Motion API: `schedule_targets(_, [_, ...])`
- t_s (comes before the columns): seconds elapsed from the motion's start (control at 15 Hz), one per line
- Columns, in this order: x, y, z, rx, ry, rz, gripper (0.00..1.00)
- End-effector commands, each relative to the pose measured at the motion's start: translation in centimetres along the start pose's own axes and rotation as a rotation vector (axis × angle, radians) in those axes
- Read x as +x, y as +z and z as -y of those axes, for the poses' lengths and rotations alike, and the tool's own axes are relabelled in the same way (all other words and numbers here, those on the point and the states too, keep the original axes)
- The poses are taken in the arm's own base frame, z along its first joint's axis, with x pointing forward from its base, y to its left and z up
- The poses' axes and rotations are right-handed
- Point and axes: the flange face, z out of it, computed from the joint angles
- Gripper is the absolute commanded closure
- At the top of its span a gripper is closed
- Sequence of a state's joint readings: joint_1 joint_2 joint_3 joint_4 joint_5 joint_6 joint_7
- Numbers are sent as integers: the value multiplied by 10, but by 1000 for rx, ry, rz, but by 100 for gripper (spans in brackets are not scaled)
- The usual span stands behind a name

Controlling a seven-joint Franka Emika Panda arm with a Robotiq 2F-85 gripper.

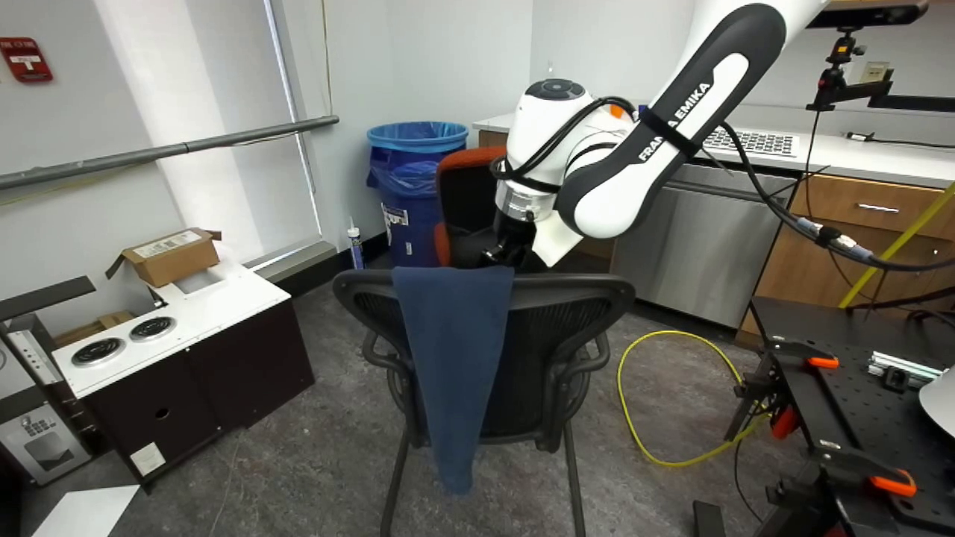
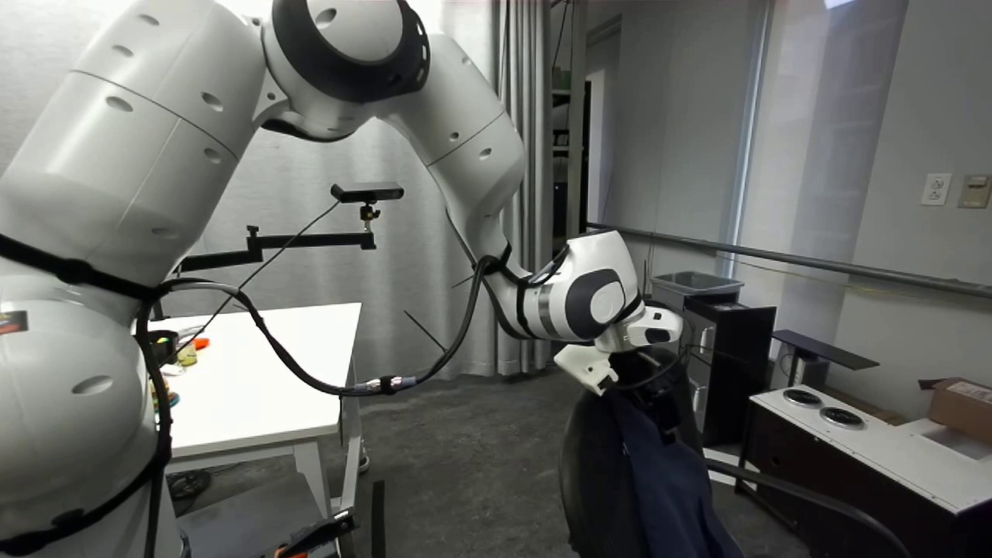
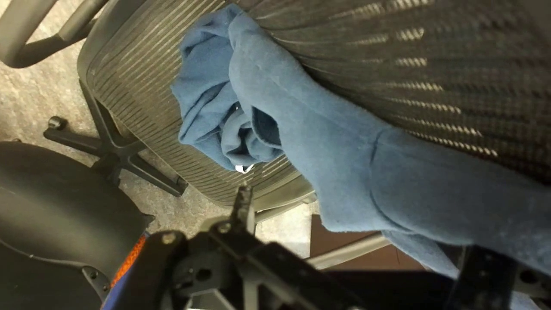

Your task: Put the hoodie on the seat of the chair

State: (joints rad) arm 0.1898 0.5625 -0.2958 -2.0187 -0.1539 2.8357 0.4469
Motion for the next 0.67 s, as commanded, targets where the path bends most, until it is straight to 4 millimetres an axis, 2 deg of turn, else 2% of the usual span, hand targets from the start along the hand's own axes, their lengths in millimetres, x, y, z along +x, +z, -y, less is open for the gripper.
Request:
schedule_targets(0.0, [-52, -11, 19, 128, -56, 65, 0])
schedule_targets(0.13, [-58, -10, 11, 169, -49, 73, 0])
schedule_targets(0.2, [-61, -7, 6, 179, -40, 84, 15])
schedule_targets(0.27, [-62, -5, 2, 184, -31, 90, 26])
schedule_targets(0.6, [-63, -7, -8, 207, -26, 100, 64])
